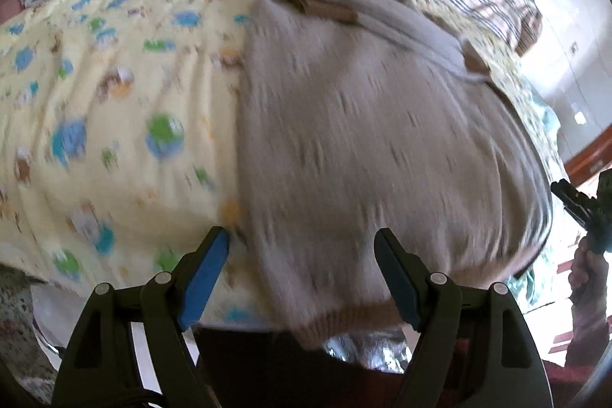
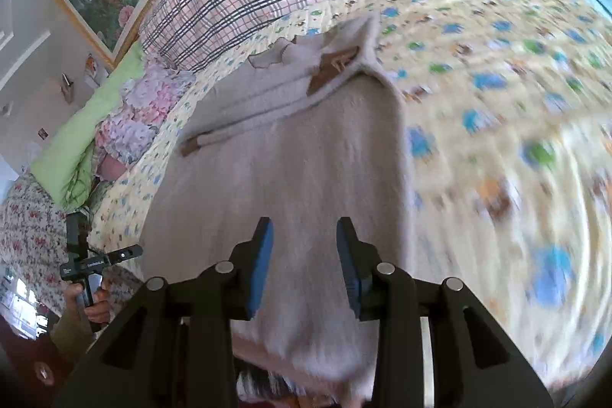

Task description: Fold small clothes

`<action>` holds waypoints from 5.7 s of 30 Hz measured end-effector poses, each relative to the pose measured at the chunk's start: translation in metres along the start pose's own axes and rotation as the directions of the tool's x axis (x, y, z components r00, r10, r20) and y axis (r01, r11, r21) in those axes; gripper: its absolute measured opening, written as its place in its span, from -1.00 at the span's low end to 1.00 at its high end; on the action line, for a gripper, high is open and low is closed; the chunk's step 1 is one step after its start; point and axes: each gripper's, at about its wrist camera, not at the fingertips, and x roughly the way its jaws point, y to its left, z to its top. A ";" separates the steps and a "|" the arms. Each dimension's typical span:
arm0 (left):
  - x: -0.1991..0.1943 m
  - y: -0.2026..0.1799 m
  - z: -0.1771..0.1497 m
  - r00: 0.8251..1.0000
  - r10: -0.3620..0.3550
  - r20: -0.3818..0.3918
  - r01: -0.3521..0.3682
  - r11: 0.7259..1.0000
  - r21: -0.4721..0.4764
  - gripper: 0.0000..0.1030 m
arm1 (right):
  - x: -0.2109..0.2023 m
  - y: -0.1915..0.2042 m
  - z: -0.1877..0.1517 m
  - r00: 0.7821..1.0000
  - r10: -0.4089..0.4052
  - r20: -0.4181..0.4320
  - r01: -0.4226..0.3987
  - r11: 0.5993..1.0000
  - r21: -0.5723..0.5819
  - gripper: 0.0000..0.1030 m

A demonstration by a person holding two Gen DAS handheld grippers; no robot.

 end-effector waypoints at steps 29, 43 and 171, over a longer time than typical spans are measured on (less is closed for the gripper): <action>-0.017 -0.007 -0.030 0.988 -0.132 0.079 0.128 0.990 0.055 -0.91 | -0.007 0.000 -0.065 0.961 0.268 -0.066 -0.271 0.962 -0.025 -0.83; -0.079 -0.024 0.079 0.888 -0.250 0.387 0.221 0.968 0.120 -0.92 | -0.004 0.026 0.054 0.839 0.510 0.191 -0.509 0.859 -0.062 -0.84; 0.088 0.004 0.194 0.955 0.083 0.284 0.077 0.857 -0.509 0.56 | 0.135 0.029 0.106 0.981 0.129 0.145 -0.140 0.988 0.069 0.04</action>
